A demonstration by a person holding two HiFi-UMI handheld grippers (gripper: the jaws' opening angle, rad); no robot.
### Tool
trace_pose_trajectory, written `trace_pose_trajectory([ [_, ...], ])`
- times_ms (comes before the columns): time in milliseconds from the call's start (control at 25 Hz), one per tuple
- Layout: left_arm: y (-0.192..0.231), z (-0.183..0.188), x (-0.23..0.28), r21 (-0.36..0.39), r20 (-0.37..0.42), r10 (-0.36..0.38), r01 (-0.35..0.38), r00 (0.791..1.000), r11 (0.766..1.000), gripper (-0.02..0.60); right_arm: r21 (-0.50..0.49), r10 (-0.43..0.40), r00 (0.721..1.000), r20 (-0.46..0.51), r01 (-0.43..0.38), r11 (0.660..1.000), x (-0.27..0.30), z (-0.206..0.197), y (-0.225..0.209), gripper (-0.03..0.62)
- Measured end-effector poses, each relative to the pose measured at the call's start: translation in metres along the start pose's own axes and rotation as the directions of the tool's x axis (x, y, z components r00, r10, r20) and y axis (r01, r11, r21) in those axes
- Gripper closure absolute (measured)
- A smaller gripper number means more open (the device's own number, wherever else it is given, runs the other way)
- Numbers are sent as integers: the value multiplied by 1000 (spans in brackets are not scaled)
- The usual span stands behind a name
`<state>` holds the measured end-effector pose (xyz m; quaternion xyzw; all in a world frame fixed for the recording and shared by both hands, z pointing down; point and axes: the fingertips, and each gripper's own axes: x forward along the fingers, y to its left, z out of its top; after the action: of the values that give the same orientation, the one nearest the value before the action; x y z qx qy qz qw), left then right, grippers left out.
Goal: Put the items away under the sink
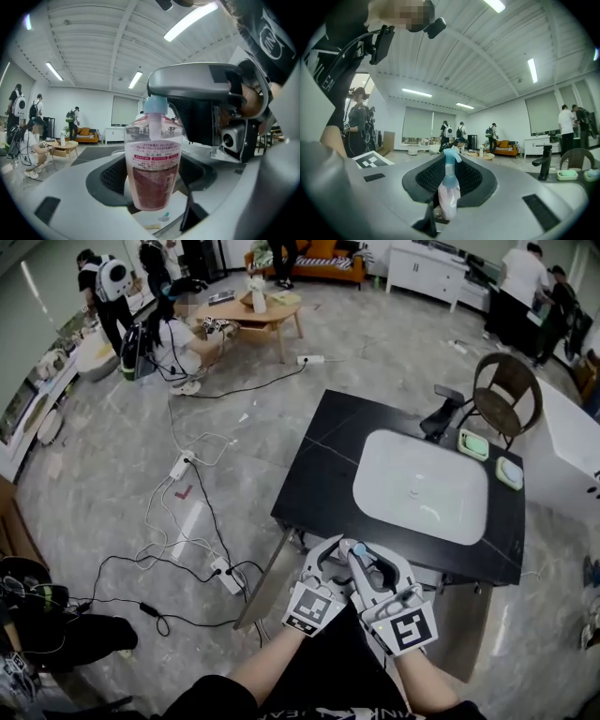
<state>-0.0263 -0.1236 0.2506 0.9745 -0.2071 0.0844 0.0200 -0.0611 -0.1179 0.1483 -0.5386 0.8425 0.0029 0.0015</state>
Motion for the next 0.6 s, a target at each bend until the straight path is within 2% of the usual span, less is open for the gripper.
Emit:
trace_pose_trajectory([
  [160,-41,-15,-21,-1,-13,-69,69,998,998,245,5,-63,998,-14,63,998,-37,-10,22,520],
  [360,-80,-38,-35,0,-46,-139,139,989,990,245,-5,-101,994,-36,101,995,-71,-28,41,519],
  [600,-106,-55,-37,2,-78,-183,184,980,983,245,22,-131,990,-50,132,991,-95,-43,44,519],
])
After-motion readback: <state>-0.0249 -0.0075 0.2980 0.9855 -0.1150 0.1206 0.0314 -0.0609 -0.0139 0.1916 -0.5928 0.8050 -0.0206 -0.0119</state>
